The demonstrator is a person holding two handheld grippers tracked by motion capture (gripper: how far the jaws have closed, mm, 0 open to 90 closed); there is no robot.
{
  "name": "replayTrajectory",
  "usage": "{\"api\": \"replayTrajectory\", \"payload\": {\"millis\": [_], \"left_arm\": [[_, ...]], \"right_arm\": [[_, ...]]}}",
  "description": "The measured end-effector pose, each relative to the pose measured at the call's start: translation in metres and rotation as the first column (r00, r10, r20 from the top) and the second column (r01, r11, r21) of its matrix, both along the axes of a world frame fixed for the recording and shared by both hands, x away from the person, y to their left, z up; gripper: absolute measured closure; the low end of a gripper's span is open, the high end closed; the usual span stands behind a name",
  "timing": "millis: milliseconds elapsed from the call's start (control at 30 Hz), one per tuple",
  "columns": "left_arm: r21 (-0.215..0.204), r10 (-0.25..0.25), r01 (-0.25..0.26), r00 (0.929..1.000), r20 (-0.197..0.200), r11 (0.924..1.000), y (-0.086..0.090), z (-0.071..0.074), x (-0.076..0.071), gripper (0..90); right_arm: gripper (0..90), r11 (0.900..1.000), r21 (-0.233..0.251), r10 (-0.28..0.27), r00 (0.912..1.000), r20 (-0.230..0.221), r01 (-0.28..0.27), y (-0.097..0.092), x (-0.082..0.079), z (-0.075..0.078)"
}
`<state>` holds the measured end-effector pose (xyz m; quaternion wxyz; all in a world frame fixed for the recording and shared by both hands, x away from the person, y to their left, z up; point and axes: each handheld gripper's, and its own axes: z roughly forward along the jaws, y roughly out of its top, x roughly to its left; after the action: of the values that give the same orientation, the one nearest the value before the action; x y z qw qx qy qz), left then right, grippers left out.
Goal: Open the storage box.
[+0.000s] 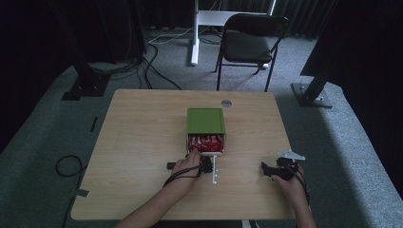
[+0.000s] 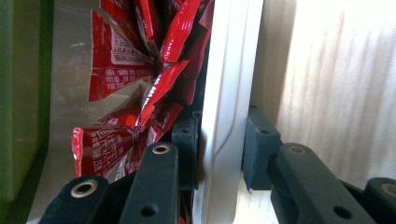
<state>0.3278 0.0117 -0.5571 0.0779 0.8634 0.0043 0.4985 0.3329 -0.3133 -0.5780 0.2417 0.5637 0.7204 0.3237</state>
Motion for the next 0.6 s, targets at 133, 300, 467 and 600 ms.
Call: {"api": "replayTrajectory", "payload": {"millis": [133, 300, 467, 600], "left_arm": [[0.005, 0.0, 0.0, 1.0, -0.002, 1.0, 0.0, 0.0, -0.005, 71.8], [0.013, -0.001, 0.001, 0.9999, -0.011, 0.9999, -0.001, 0.001, -0.013, 72.2], [0.018, -0.005, 0.005, 0.9999, -0.015, 0.9998, -0.001, 0.001, -0.021, 72.4], [0.008, -0.01, 0.01, 0.9998, -0.018, 0.9999, -0.001, 0.001, -0.028, 72.3]], "right_arm": [[11.5, 1.0, -0.001, 0.0, 1.0, 0.001, 0.0, 0.0, 0.0, 0.0], [11.5, 1.0, -0.001, -0.001, 1.0, 0.001, 0.001, 0.0, 0.0, 0.0], [11.5, 1.0, -0.001, -0.002, 1.0, 0.001, 0.002, 0.0, 0.0, 0.0], [11.5, 1.0, -0.001, -0.003, 1.0, 0.001, 0.003, 0.0, 0.0, 0.0]]}}
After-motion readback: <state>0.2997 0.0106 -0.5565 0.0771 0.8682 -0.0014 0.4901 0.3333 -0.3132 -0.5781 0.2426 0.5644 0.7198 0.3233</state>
